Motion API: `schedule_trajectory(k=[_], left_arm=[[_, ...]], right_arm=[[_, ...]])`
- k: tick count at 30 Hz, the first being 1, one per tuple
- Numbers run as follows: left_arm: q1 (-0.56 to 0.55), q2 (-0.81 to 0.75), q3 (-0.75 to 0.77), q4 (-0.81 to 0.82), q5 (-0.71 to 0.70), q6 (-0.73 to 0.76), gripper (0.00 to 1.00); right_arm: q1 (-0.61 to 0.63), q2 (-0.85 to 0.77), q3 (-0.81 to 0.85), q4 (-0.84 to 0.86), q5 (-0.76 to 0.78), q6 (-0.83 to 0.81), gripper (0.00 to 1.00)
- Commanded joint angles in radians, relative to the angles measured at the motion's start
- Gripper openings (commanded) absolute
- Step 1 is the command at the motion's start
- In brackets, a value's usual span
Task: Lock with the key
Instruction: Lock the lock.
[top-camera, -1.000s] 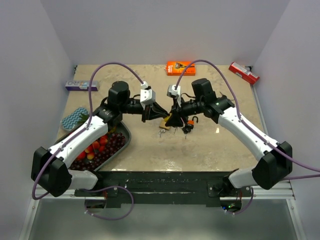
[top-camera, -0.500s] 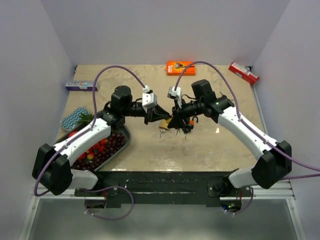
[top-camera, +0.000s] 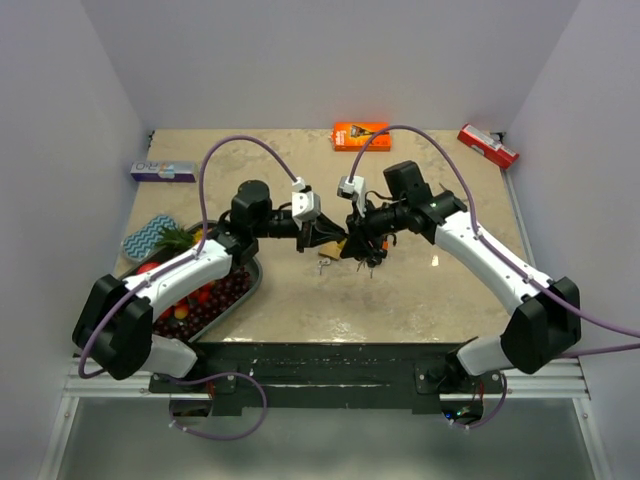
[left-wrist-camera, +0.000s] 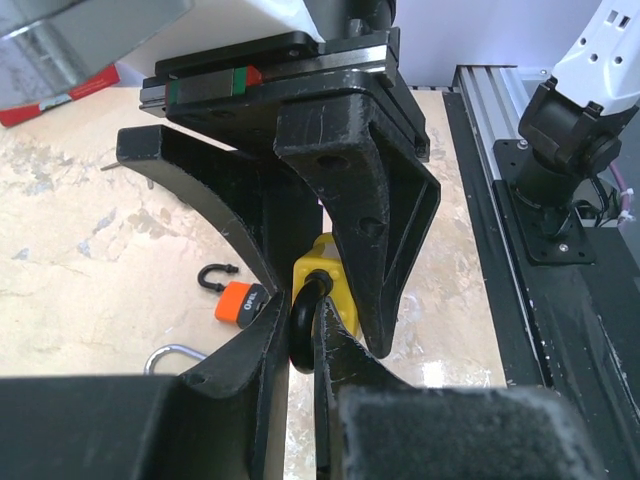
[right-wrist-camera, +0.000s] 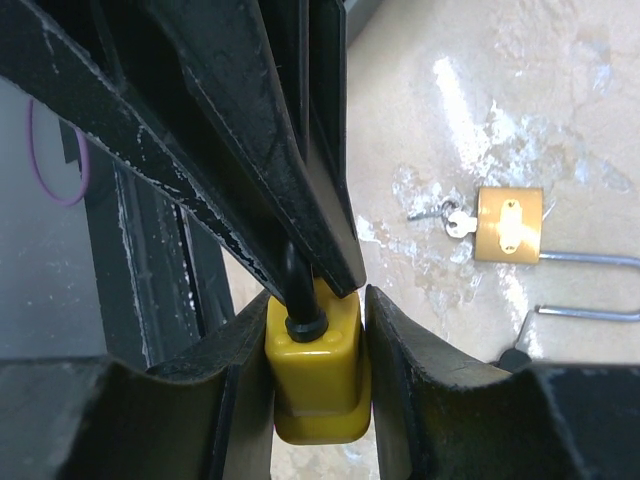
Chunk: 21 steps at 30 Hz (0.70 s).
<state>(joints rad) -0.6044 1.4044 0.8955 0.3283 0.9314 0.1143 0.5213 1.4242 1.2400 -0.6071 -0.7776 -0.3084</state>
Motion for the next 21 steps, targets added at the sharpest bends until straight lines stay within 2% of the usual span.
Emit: schedule_trajectory(k=[1, 8, 10, 14, 15, 16, 18, 19, 21], left_arm=[[-0.175, 0.096, -0.098, -0.169, 0.182, -0.068, 0.0], [-0.164, 0.085, -0.067, -0.212, 0.169, -0.056, 0.0], [-0.1, 0.071, -0.044, -0.199, 0.185, -0.106, 0.0], [0.015, 0.018, 0.025, -0.235, 0.181, -0.108, 0.0], [0.049, 0.01, 0.039, -0.245, 0.182, -0.107, 0.0], [0.06, -0.007, 0.071, -0.274, 0.181, -0.105, 0.0], [0.089, -0.021, 0.1, -0.293, 0.178, -0.107, 0.0], [0.095, -0.036, 0.117, -0.288, 0.176, -0.123, 0.0], [0.112, -0.053, 0.126, -0.27, 0.167, -0.183, 0.0]], right_arm=[[0.029, -0.051, 0.125, 0.573, -0.186, 0.032, 0.0], [0.029, -0.053, 0.128, 0.526, -0.187, 0.003, 0.0], [0.026, -0.07, 0.118, 0.463, -0.186, -0.023, 0.0], [0.005, -0.105, 0.081, 0.362, -0.147, -0.041, 0.02], [-0.009, -0.108, 0.075, 0.346, -0.14, -0.038, 0.08], [-0.017, -0.113, 0.066, 0.314, -0.138, -0.035, 0.34], [-0.041, -0.114, 0.058, 0.294, -0.138, -0.018, 0.54], [-0.049, -0.111, 0.053, 0.277, -0.137, -0.002, 0.69], [-0.07, -0.113, 0.052, 0.261, -0.129, 0.009, 0.78]])
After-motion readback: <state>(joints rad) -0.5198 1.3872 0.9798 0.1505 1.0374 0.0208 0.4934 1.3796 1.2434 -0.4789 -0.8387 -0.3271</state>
